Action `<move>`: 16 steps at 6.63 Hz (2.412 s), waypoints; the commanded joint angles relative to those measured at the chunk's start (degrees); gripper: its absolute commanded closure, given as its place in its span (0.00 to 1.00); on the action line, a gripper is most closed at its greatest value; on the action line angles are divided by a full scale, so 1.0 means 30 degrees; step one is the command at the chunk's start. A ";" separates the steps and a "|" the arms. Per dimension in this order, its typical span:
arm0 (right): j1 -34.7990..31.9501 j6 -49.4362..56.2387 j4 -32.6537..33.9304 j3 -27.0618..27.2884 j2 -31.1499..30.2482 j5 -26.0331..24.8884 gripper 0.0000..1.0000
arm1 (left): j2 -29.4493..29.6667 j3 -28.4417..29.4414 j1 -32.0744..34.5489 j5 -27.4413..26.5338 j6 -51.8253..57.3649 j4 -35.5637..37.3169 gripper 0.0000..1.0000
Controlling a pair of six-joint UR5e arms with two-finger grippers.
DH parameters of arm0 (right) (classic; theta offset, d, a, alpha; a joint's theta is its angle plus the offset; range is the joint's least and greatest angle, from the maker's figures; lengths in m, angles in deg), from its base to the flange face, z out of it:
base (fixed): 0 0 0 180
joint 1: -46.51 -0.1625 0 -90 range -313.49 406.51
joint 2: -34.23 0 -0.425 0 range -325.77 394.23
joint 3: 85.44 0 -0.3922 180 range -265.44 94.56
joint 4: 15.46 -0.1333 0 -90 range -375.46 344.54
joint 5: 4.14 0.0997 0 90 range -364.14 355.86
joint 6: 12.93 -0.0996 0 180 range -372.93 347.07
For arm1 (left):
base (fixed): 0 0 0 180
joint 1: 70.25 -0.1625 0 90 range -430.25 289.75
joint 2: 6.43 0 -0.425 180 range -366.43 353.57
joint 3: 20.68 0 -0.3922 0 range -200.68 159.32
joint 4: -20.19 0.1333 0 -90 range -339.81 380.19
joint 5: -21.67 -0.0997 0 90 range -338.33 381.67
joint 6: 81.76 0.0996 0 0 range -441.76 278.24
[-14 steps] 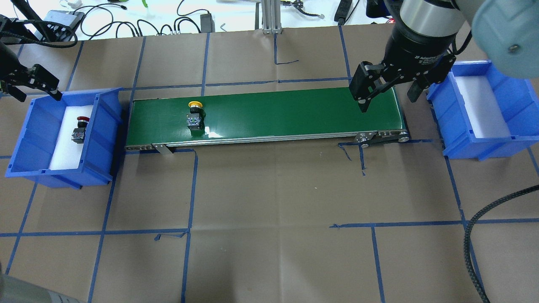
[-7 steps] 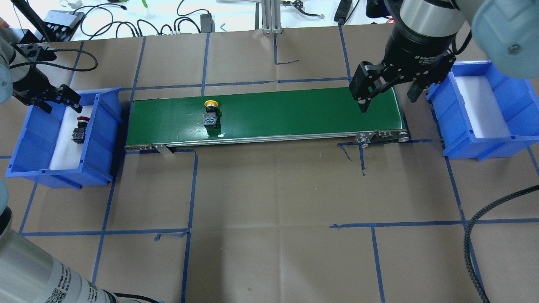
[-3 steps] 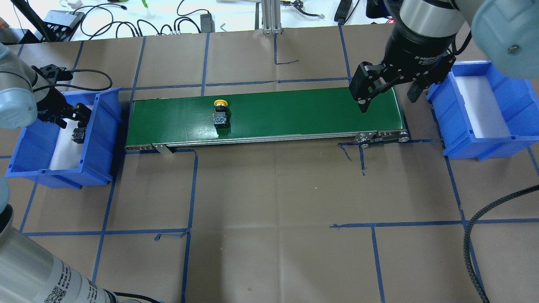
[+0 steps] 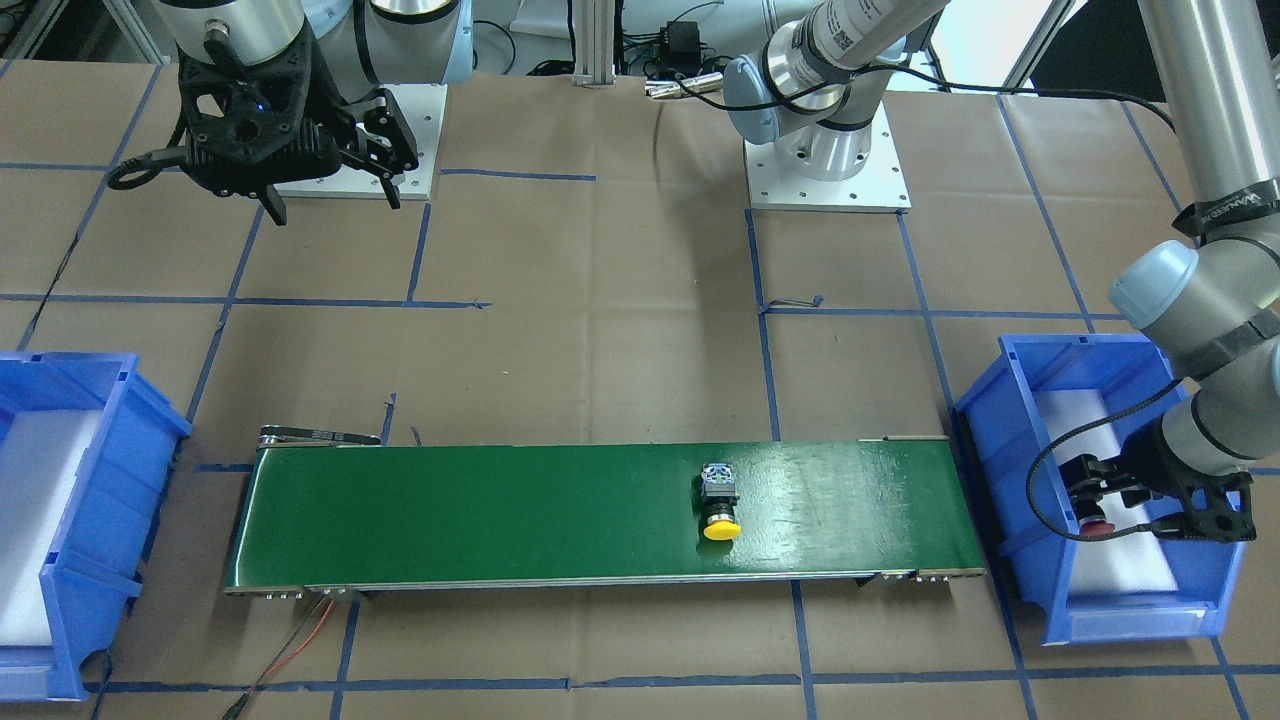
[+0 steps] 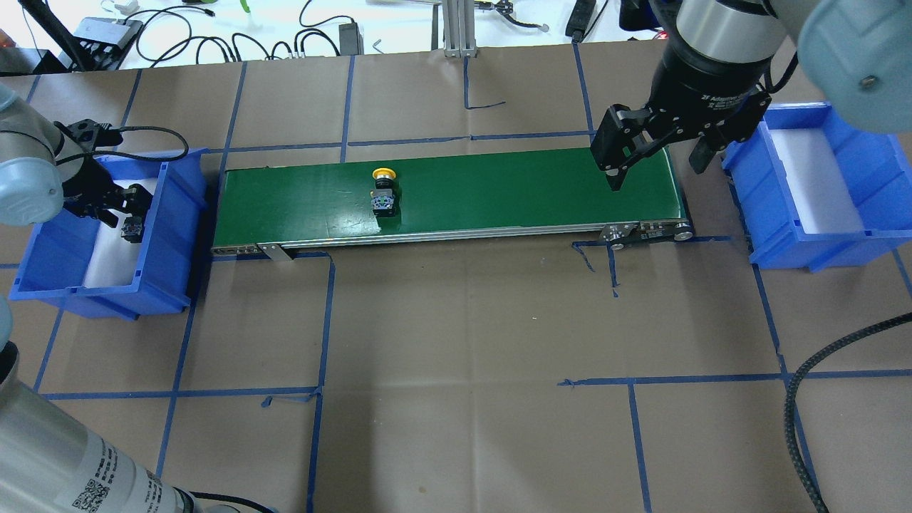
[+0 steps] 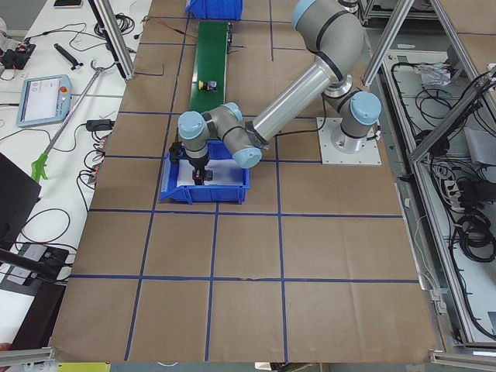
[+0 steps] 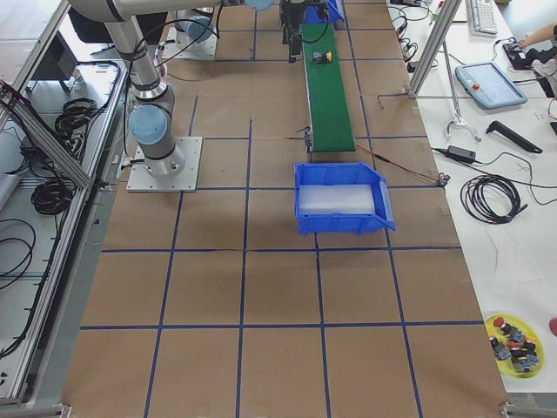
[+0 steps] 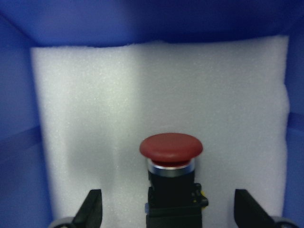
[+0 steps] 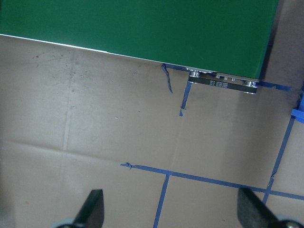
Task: Transport two buttons from left to right
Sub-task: 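Lower the left gripper into the bin and grasp the red button, then carry the red button onto the conveyor while the right gripper lowers toward the belt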
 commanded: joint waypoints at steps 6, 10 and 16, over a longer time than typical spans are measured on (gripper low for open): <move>0.0263 0.0000 0.0234 0.0921 -0.0029 0.0058 0.00 | -0.1342 0.1398 0.0072 -0.0053 -0.0456 -0.2322 1.00; 0.0263 0.0029 0.0234 0.0862 -0.0060 0.0087 0.00 | -0.2928 0.4851 0.0423 -0.0200 -0.0398 -0.8121 1.00; 0.0321 0.0204 0.1728 0.0921 0.1226 -0.0289 0.00 | -0.3485 0.5008 0.5746 -0.0025 -0.4431 -0.9012 1.00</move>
